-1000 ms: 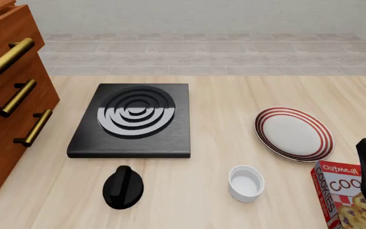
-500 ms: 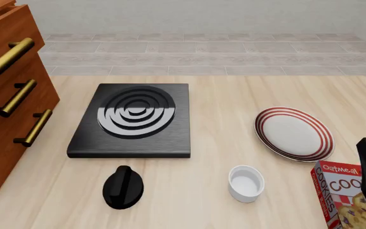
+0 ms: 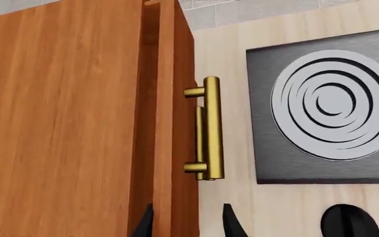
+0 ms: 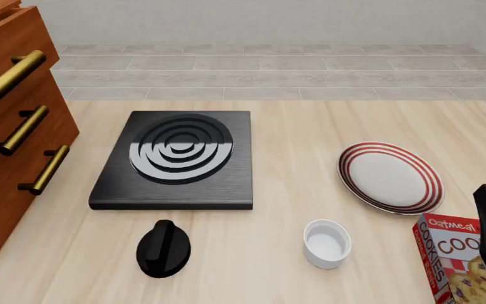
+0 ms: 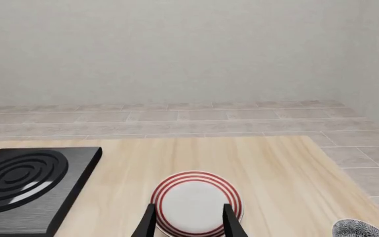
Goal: Pick the akita bowl in the top layer of the wooden cabinet and place it on the plate.
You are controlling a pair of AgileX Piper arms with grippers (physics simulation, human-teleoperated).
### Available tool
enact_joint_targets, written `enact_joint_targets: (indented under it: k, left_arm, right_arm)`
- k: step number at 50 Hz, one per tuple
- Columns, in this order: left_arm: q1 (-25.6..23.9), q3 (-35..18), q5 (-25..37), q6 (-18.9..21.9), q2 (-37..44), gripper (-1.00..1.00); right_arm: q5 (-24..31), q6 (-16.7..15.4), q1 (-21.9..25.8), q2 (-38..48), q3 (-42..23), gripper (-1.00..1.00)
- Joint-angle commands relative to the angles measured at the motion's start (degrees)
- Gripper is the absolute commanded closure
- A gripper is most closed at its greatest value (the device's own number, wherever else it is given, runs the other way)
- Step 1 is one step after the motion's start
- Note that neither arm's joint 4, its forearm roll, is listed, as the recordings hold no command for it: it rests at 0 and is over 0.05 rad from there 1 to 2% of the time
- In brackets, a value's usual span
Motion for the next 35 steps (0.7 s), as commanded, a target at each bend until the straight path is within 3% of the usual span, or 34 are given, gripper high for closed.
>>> enact_joint_targets:
  k: [1,23,35]
  left_arm:
    - [-2.0,1.2,0.6,-1.6,0.5,-1.0]
    - [-6.1,-5.3,4.9,-2.6,2.9,-1.0]
    - [-8.5,-5.6,5.7,-3.1,3.8,-1.0]
  right_arm:
    - [0.0,0.0,0.0,0.1,-0.1,-1.0]
    - [-0.8,0.1,0.0,1.1,-0.2,-1.0]
    - [-0.4,0.2,-0.1,0.7,-0.3,-1.0]
